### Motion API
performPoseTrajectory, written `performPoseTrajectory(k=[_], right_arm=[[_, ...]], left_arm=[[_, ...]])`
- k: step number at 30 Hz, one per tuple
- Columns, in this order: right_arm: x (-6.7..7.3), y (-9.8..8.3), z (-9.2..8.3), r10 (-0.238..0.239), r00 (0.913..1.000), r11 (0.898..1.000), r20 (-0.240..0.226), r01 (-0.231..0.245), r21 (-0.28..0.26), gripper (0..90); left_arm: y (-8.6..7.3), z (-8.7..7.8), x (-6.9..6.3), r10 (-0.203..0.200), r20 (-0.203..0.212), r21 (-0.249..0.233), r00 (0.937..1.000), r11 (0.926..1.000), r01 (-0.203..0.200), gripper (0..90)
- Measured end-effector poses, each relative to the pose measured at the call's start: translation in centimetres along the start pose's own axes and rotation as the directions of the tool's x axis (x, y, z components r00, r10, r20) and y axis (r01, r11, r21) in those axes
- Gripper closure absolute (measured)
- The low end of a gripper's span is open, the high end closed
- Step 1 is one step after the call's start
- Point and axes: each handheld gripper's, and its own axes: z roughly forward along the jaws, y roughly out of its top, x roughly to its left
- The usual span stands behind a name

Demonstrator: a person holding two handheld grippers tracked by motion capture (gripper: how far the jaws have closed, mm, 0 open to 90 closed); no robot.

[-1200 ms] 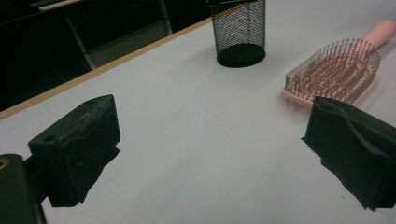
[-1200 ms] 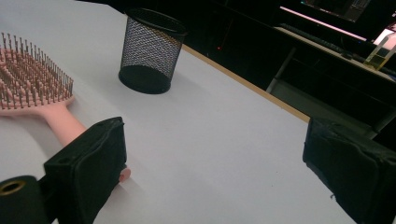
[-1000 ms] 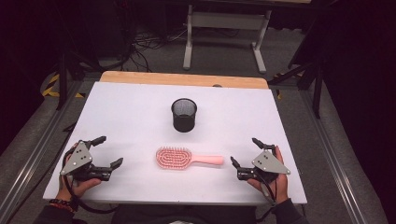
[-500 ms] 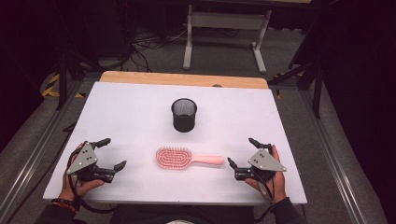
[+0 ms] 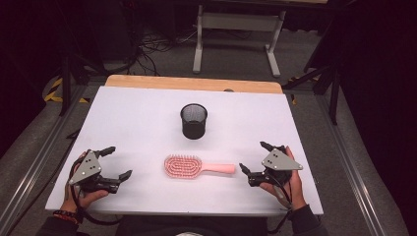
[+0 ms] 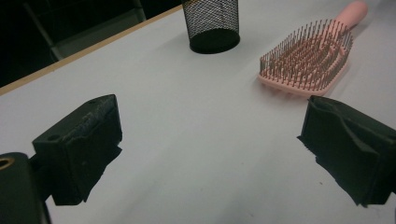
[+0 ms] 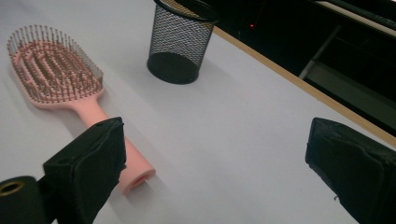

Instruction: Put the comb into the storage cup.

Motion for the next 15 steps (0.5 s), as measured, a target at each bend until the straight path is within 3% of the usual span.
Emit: performPoseTrajectory(k=[9, 15], right_arm=[[0.0, 1.6, 0.6, -0.012, 0.9968, 0.998, -0.079, 0.016, 0.058, 6.0], [0.5, 3.1, 1.1, -0.048, 0.9839, 0.993, -0.172, 0.065, 0.098, 6.2]], left_arm=[[0.1, 0.1, 0.0, 0.006, 0.001, 0.0, 1.0, 1.0, -0.006, 6.1], [0.1, 0.0, 0.0, 0.012, 0.008, 0.001, 0.9999, 0.9999, -0.012, 6.0]])
